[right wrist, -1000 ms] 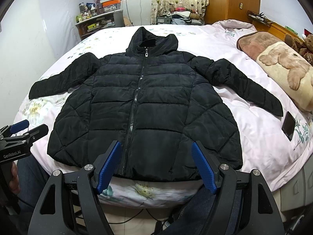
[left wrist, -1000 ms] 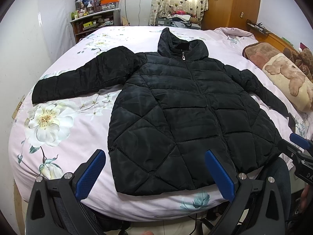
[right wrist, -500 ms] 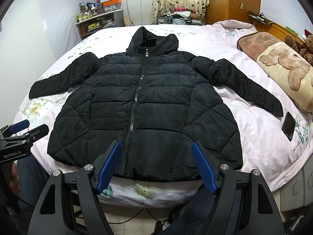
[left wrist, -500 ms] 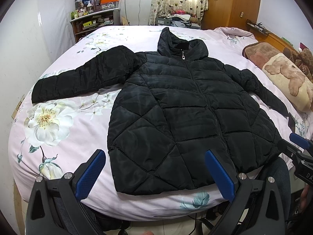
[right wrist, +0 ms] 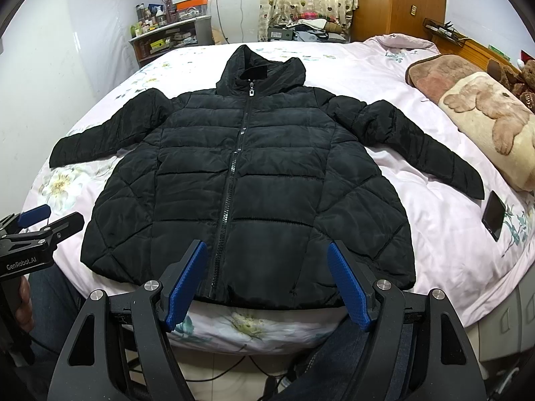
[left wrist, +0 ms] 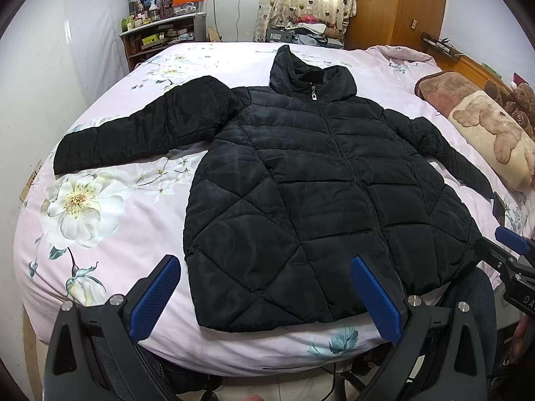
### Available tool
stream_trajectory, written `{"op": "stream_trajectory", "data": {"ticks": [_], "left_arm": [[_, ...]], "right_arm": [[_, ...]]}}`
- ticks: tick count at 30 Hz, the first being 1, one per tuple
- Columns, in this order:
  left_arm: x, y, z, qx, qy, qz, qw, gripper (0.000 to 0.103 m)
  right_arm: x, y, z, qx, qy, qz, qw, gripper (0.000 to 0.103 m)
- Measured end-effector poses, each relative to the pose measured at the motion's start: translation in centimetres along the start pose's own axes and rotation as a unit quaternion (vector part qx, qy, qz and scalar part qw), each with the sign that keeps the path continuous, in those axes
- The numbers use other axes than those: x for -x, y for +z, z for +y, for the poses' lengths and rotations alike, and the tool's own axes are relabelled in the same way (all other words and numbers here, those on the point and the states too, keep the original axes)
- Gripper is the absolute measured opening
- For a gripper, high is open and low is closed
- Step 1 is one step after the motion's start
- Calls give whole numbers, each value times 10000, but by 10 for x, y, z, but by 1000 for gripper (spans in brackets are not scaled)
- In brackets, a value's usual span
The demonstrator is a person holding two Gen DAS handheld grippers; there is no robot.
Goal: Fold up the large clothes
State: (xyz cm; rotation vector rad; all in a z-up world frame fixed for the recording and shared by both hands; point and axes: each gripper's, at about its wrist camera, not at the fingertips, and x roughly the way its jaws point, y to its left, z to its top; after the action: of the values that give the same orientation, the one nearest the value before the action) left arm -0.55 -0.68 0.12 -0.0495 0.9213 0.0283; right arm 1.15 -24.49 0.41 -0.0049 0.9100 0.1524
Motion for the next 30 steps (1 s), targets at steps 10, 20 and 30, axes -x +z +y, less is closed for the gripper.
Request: {"op": "stream_trajectory", "data": {"ticks": [10, 20, 30], "left_arm": [[-1, -1, 0, 4, -9, 6, 10000, 103], [-4, -6, -2, -3, -13, 30, 10000, 103], [-9, -4, -1, 15, -6, 106, 9999, 103]], "right_arm": [[0, 0, 0, 2, -3, 4, 10000, 74], [-1, 0, 0, 3, 0, 16, 10000, 74], [-6, 0, 3, 30, 41, 40, 10000, 74]]}}
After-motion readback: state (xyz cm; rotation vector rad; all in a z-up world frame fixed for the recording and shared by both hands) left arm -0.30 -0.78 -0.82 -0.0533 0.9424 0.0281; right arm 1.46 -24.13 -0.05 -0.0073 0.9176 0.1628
